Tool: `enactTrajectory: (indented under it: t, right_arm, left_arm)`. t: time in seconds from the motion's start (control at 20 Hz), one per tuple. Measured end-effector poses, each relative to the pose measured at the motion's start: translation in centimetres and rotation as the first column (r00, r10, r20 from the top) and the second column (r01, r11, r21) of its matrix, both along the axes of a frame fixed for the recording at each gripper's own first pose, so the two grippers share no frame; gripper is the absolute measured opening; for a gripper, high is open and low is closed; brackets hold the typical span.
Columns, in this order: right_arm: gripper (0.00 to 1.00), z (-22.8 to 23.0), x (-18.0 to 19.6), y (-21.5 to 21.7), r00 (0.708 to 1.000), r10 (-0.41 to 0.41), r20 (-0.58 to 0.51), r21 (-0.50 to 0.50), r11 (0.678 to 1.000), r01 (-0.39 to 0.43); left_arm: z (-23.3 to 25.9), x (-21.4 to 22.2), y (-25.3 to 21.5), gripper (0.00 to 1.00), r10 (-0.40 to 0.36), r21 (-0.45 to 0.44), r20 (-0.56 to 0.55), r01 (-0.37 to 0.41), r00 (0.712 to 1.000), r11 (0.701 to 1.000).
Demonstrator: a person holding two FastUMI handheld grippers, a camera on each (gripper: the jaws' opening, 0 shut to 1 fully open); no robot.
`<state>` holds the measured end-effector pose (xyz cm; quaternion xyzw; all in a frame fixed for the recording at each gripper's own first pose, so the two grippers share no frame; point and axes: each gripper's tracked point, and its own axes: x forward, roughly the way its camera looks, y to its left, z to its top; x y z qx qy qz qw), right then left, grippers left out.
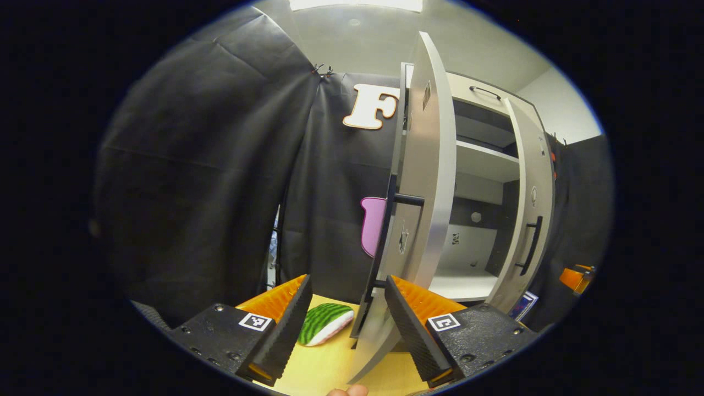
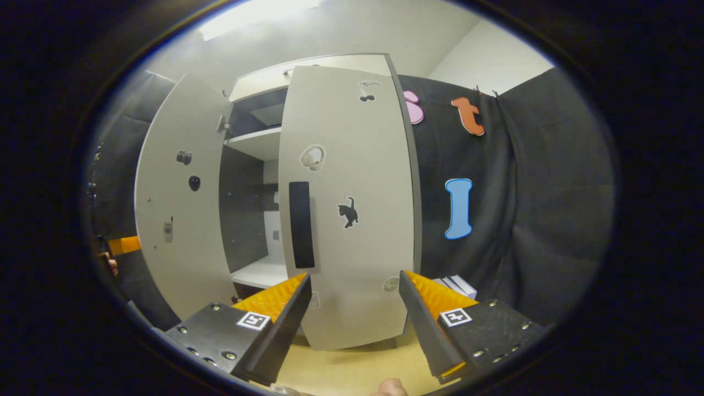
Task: Grasp the bottle in the cabinet with the left hand and place it on the coaster, then close the right door with the right hand and the left door with the left hand.
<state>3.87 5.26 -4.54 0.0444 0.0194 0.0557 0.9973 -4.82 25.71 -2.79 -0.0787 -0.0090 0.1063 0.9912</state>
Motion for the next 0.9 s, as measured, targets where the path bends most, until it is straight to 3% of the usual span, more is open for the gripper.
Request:
enactTrajectory:
  t: [0.1, 0.15, 0.2, 0.5, 0.55, 0.9]
  right_arm:
    - [0.96, 0.0, 0.1, -0.1, 1.0, 0.003, -0.003, -0.003, 1.0, -0.003]
    - [0.96, 0.1, 0.0, -0.1, 1.0, 0.004, -0.002, -0.004, 1.0, -0.004]
    - [0.96, 0.2, 0.0, -0.3, 1.0, 0.002, -0.002, -0.005, 1.0, -0.002]
    - [0.93, -0.2, 0.0, -2.0, 1.0, -0.022, -0.012, -0.011, 1.0, 0.022]
    - [0.97, -0.1, -0.2, -2.3, 1.0, -0.025, -0.013, -0.011, 1.0, 0.025]
    - [0.97, 0.0, -0.2, -4.1, 0.999, -0.052, -0.014, -0.032, 0.998, 0.052]
  left_arm:
    - [-0.2, 0.3, -1.0, 0.89, -0.03, -0.036, 0.005, 0.03, 1.0, 0.999]
    - [-0.2, 0.5, -1.5, 0.84, -0.043, -0.048, 0.009, 0.043, 0.999, 0.998]
    - [-0.3, 0.7, -2.4, 0.9, -0.055, -0.053, 0.011, 0.056, 0.998, 0.997]
    - [-0.3, 1.6, -5.7, 0.9, -0.129, -0.048, 0.01, 0.129, 0.992, 0.99]
    - [-0.3, 1.9, -6.3, 0.9, -0.141, -0.053, 0.011, 0.141, 0.99, 0.989]
    - [-0.2, 4.1, -9.4, 0.9, -0.21, -0.023, 0.009, 0.211, 0.978, 0.977]
